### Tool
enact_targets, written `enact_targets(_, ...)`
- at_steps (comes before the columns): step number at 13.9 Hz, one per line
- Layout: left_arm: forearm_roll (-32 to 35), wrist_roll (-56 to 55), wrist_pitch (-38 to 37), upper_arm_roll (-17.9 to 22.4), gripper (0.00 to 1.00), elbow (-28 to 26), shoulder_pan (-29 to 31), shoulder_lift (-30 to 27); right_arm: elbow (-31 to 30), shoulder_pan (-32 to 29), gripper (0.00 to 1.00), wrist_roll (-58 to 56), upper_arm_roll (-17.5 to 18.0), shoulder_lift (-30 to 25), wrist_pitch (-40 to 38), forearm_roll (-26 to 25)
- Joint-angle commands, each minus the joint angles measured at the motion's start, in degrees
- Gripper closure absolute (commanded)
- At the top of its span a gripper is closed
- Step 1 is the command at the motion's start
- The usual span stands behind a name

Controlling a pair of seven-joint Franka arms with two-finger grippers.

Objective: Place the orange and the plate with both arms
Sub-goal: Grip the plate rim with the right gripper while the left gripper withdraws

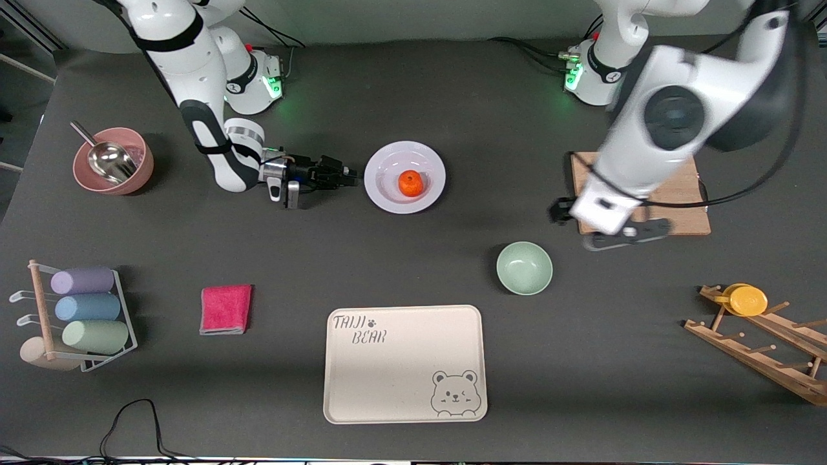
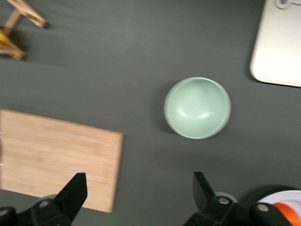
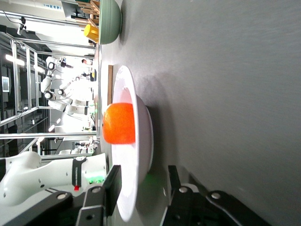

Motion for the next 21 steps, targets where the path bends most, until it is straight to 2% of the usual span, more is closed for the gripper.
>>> enact_targets(1, -0.9, 9.0, -1.6, 6.4, 0.00, -2.1, -0.3, -2.6, 2.6, 2.1, 0.53, -1.0, 2.2, 2.3, 0.1, 6.0)
enact_targets(4, -0.9, 19.3, -2.4, 13.7, 0.00, -1.9, 0.4, -3.4, 3.7, 2.1, 0.53, -0.8, 4.8, 2.7, 0.8, 9.2)
enact_targets(5, -0.8, 22.2, -2.4, 13.8, 0.00, -1.7, 3.0, -3.5, 3.7, 2.1, 0.62, -1.0, 4.8, 2.7, 0.9, 9.2)
enact_targets(8, -0.8, 27.1, -2.4, 9.6, 0.00, -0.7, 11.7, -3.1, 3.7, 2.1, 0.94, -1.2, 4.8, 2.7, 0.9, 9.1)
enact_targets(9, -0.5, 27.0, -2.5, 8.7, 0.00, -0.7, 12.7, -3.1, 3.7, 2.1, 0.99, -1.2, 4.8, 2.7, 0.9, 9.1)
enact_targets(11, 0.3, 26.8, -3.4, 7.4, 0.00, -0.6, 14.7, -3.2, 3.7, 2.0, 1.00, -0.9, 4.8, 2.6, 0.9, 9.0)
enact_targets(12, 0.3, 25.9, -4.6, 5.4, 0.00, -0.8, 16.6, -3.6, 3.7, 1.5, 1.00, -0.6, 4.8, 1.9, 0.9, 8.9)
enact_targets(13, 0.3, 24.1, -6.3, 2.7, 0.00, -0.8, 17.9, -4.5, 3.6, 1.2, 1.00, -0.3, 4.8, 0.9, 0.9, 8.8)
enact_targets(15, 0.3, 19.6, -8.9, 0.7, 0.00, -1.6, 18.0, -7.5, 3.1, 0.0, 1.00, 2.7, 4.8, -3.5, 0.9, 8.1)
enact_targets(17, 0.3, 19.2, -9.4, 0.5, 0.00, -5.3, 17.7, -12.1, 3.0, -1.4, 1.00, 8.6, 4.7, -8.6, 1.1, 3.6)
enact_targets(21, -0.2, 18.8, -9.1, -4.9, 0.00, -3.6, 22.3, -11.6, 3.7, -5.8, 1.00, 21.9, 4.7, -18.0, 4.5, -6.7)
